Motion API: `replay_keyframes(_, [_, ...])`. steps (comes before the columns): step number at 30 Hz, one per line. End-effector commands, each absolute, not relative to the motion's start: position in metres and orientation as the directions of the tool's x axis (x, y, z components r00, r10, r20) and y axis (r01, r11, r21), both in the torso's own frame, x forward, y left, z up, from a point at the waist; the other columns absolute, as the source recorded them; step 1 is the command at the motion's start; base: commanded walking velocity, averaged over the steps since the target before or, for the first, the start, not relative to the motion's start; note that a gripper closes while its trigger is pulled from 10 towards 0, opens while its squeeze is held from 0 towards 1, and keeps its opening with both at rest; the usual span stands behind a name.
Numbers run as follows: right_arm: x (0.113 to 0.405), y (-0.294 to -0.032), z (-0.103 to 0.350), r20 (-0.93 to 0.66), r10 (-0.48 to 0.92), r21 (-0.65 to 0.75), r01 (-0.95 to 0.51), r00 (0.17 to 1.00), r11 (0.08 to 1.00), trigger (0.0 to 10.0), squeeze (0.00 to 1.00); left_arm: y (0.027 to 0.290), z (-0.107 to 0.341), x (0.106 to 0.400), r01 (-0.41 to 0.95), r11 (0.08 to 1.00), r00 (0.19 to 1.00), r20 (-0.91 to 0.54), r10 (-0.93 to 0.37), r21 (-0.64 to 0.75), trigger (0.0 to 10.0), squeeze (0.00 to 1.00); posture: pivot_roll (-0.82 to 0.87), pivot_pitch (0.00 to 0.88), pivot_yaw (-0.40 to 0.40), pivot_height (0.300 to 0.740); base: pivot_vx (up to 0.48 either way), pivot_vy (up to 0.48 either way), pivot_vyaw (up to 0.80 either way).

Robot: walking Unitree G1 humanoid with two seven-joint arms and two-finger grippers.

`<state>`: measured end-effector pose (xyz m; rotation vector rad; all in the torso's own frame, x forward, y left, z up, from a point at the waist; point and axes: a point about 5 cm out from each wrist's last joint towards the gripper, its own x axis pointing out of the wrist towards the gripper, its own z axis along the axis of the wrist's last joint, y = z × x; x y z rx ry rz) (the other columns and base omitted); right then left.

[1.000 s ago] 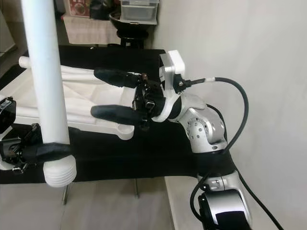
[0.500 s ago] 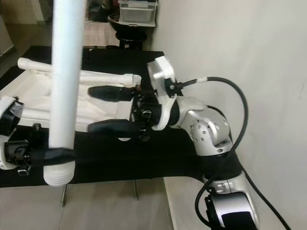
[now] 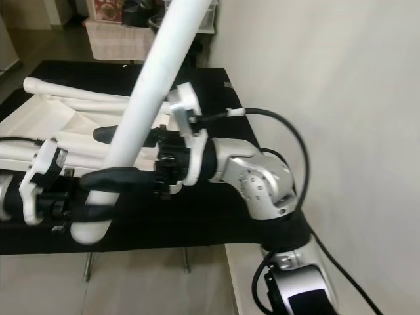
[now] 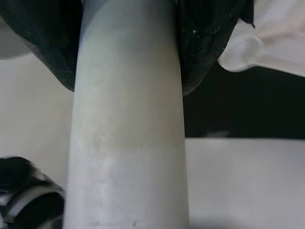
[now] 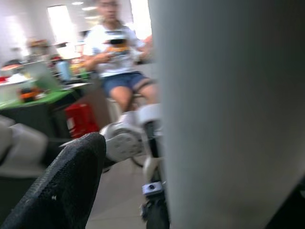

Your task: Building children table

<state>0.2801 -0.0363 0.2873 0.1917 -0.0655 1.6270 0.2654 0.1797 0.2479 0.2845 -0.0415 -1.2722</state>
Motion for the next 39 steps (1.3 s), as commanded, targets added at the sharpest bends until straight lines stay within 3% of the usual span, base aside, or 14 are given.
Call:
replay_keyframes(1, [0.282, -0.026, 0.282, 0.122, 0.993, 0.125, -0.992, -0.004, -0.019, 10.0, 0.00, 0.173, 0.247, 0.268, 0.932, 0.249, 0.291, -0.135, -0.947, 0.263, 0.0, 0.00, -0.13, 0.024, -0.104, 0.740, 0.000, 0.000, 0.00])
replay_keyframes(6, [0.284, -0.024, 0.283, 0.155, 0.987, 0.132, -0.991, 0.029, 0.009, 10.0, 0.00, 0.171, 0.247, 0.268, 0.934, 0.238, 0.281, -0.135, -0.950, 0.267, 0.0, 0.00, -0.13, 0.024, -0.105, 0.740, 0.000, 0.000, 0.00])
replay_keyframes(7, [0.285, -0.022, 0.285, 0.180, 0.983, 0.136, -0.990, 0.043, 0.018, 8.8, 0.00, 0.170, 0.247, 0.268, 0.935, 0.232, 0.275, -0.135, -0.952, 0.268, 0.0, 0.00, -0.13, 0.023, -0.105, 0.740, 0.000, 0.000, 0.00])
replay_keyframes(9, [0.285, -0.022, 0.285, 0.180, 0.983, 0.136, -0.990, 0.043, 0.018, 8.8, 0.00, 0.170, 0.247, 0.268, 0.935, 0.232, 0.275, -0.135, -0.952, 0.268, 0.0, 0.00, -0.13, 0.023, -0.105, 0.740, 0.000, 0.000, 0.00])
replay_keyframes(10, [0.286, -0.022, 0.287, 0.205, 0.978, 0.141, -0.990, 0.049, 0.020, 4.8, 0.00, 0.169, 0.246, 0.267, 0.937, 0.224, 0.267, -0.139, -0.954, 0.267, 0.0, 0.00, -0.13, 0.026, -0.104, 0.740, 0.000, 0.000, 0.00])
replay_keyframes(11, [0.286, -0.022, 0.287, 0.205, 0.978, 0.141, -0.990, 0.049, 0.020, 4.8, 0.00, 0.169, 0.246, 0.267, 0.937, 0.224, 0.267, -0.139, -0.954, 0.267, 0.0, 0.00, -0.13, 0.026, -0.104, 0.740, 0.000, 0.000, 0.00])
replay_keyframes(12, [0.286, -0.022, 0.288, 0.221, 0.974, 0.140, -0.990, 0.049, 0.018, 0.0, 0.00, 0.168, 0.245, 0.267, 0.939, 0.219, 0.262, -0.140, -0.955, 0.266, 0.0, 0.00, -0.13, 0.026, -0.106, 0.740, 0.000, 0.000, 0.00])
replay_keyframes(22, [0.281, -0.022, 0.292, 0.260, 0.965, 0.120, -0.993, 0.020, -0.011, 0.0, 0.00, 0.167, 0.243, 0.266, 0.943, 0.203, 0.246, -0.141, -0.959, 0.262, 0.0, 0.00, -0.13, 0.024, -0.105, 0.740, 0.000, 0.000, 0.00])
replay_keyframes(34, [0.287, -0.022, 0.287, 0.215, 0.974, 0.138, -0.989, 0.075, 0.046, 0.0, 0.00, 0.168, 0.246, 0.271, 0.930, 0.224, 0.273, -0.141, -0.952, 0.291, 0.0, 0.00, -0.13, 0.014, -0.106, 0.740, 0.000, 0.000, 0.00])
replay_keyframes(35, [0.289, -0.022, 0.287, 0.213, 0.973, 0.135, -0.989, 0.086, 0.058, 0.0, 0.00, 0.170, 0.247, 0.274, 0.925, 0.257, 0.303, -0.135, -0.943, 0.279, 7.5, 0.13, -0.14, 0.014, -0.108, 0.740, 0.000, 0.000, 0.00])
replay_keyframes(36, [0.291, -0.023, 0.288, 0.216, 0.971, 0.133, -0.988, 0.104, 0.076, 0.0, 0.00, 0.172, 0.249, 0.275, 0.924, 0.287, 0.324, -0.120, -0.938, 0.251, 10.0, 1.00, -0.14, 0.015, -0.108, 0.740, 0.000, 0.000, 0.00])
replay_keyframes(39, [0.294, -0.024, 0.289, 0.224, 0.966, 0.130, -0.987, 0.125, 0.098, 0.0, 0.00, 0.176, 0.251, 0.274, 0.926, 0.310, 0.337, -0.100, -0.936, 0.217, 10.0, 1.00, -0.15, 0.013, -0.108, 0.740, 0.000, 0.000, 0.00])
